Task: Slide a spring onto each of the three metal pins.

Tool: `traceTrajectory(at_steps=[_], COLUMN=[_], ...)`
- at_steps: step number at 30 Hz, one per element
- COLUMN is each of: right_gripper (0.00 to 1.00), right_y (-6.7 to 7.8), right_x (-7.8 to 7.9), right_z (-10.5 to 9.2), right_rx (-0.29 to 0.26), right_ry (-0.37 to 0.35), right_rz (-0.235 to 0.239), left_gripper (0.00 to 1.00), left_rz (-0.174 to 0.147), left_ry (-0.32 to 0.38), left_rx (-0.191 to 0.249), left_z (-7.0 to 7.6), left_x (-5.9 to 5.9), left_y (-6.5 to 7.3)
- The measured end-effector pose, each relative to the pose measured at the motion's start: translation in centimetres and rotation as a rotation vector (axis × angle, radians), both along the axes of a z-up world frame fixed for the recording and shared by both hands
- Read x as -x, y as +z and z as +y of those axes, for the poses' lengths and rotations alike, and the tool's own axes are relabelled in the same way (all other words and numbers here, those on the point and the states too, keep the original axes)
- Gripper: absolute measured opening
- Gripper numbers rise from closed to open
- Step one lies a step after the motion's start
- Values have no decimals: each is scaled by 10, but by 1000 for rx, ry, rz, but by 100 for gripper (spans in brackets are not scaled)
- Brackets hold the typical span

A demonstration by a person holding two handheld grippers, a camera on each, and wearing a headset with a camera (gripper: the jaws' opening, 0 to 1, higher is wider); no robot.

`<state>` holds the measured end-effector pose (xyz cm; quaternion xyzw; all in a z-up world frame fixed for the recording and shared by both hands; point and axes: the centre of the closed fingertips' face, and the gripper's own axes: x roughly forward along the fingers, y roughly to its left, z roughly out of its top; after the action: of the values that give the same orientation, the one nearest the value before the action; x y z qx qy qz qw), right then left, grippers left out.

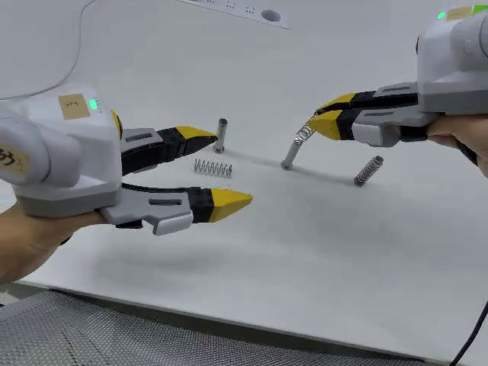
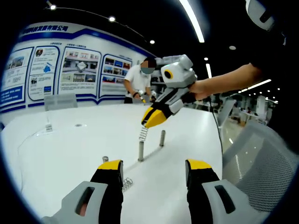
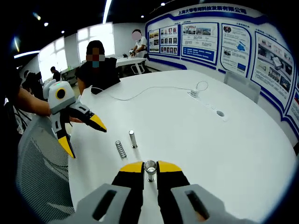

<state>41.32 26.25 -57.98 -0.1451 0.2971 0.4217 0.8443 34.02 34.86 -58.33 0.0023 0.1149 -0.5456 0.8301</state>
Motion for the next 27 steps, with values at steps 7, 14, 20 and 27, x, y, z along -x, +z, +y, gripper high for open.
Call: traceTrajectory(at_steps=[7, 14, 20, 27], right_gripper=[10, 10, 10, 10], right_y=[-6, -15, -20, -31], right_x=[1, 0, -1, -2], right_z=[0, 4, 5, 7], right_rx=[14, 40, 55, 102], right_ry=[-6, 3, -3, 15], right_rz=[29, 40, 51, 63], left_gripper=[55, 54, 53, 53], left_rz=[1, 3, -7, -1], left_ry=[8, 9, 19, 28], left_rx=[1, -2, -6, -9], left_z=[1, 1, 4, 5], left_x=[-1, -1, -3, -5], left_y=[1, 0, 0, -1])
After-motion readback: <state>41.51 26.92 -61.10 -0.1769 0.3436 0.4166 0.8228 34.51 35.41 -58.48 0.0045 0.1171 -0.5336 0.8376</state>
